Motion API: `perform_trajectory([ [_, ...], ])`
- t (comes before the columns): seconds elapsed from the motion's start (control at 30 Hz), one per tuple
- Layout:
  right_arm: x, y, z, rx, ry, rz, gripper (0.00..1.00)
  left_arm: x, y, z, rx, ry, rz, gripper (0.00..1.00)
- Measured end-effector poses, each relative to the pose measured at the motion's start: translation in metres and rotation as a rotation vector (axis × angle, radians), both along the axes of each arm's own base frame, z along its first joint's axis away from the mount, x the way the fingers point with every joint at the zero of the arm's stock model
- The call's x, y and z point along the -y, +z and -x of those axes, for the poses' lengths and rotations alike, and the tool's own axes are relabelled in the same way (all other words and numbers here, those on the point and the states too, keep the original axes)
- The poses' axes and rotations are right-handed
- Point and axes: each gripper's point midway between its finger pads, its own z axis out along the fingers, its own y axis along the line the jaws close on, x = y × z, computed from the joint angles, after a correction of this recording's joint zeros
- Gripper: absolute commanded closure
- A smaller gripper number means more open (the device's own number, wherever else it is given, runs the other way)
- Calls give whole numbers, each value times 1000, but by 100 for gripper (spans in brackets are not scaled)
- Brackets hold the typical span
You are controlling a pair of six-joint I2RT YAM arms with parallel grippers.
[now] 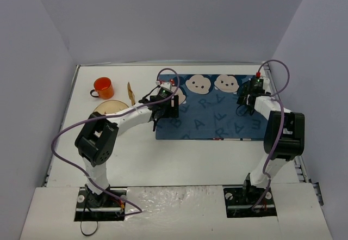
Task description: Set the dinner table for one person
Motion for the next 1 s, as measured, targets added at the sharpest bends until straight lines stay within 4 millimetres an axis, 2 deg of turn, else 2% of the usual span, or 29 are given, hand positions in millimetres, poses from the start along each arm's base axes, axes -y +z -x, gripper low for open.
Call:
perform_trajectory([
  [0.23,0,-32,-5,-90,72,1,24,4,-40,-5,-37,24,-16,25],
  [0.83,20,-33,-71,-35,121,25,23,32,-35,-36,-3,122,114,25],
  [1.0,23,-32,-81,-27,131,38,23,36,-34,-41,3,132,132,25],
])
